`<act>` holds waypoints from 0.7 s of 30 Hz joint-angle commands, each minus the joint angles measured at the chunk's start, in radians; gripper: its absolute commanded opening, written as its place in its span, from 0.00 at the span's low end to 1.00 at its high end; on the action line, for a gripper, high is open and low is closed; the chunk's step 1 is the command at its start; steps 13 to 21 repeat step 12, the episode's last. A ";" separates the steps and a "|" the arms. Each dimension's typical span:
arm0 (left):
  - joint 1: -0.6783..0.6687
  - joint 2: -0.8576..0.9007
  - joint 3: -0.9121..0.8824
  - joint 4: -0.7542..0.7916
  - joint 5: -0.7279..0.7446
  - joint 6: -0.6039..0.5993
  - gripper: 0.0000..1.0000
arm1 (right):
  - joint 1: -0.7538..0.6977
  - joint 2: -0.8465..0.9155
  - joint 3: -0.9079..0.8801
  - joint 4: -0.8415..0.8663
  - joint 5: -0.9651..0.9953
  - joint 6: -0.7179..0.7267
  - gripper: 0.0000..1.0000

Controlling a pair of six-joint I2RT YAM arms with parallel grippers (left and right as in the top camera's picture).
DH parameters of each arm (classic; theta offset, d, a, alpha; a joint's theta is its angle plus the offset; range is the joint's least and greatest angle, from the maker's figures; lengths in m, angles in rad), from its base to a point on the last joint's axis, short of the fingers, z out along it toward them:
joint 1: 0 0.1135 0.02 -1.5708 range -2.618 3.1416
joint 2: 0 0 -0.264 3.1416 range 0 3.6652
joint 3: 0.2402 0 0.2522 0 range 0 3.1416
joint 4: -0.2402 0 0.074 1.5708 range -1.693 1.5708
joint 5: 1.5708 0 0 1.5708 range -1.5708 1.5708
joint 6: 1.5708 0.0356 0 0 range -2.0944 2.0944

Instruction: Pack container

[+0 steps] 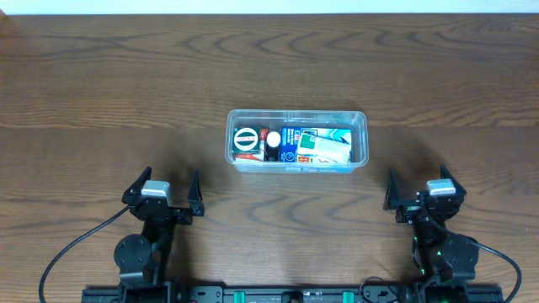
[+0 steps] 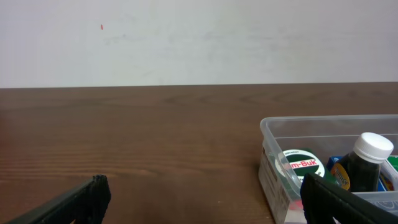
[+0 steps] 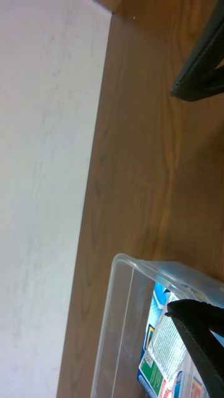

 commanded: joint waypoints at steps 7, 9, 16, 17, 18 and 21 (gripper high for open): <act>0.003 -0.004 -0.018 -0.033 0.011 -0.008 0.98 | -0.012 -0.008 -0.004 -0.002 -0.004 -0.013 0.99; 0.003 -0.004 -0.018 -0.033 0.011 -0.008 0.98 | -0.012 -0.008 -0.004 -0.002 -0.004 -0.013 0.99; 0.003 -0.004 -0.018 -0.033 0.011 -0.008 0.98 | -0.012 -0.008 -0.004 -0.002 -0.004 -0.013 0.99; 0.003 -0.004 -0.018 -0.033 0.011 -0.008 0.98 | -0.012 -0.008 -0.004 -0.002 -0.004 -0.013 0.99; 0.003 -0.004 -0.018 -0.033 0.011 -0.008 0.98 | -0.012 -0.008 -0.004 -0.002 -0.004 -0.013 0.99; 0.003 -0.004 -0.018 -0.033 0.011 -0.008 0.98 | -0.012 -0.008 -0.004 -0.002 -0.004 -0.013 0.99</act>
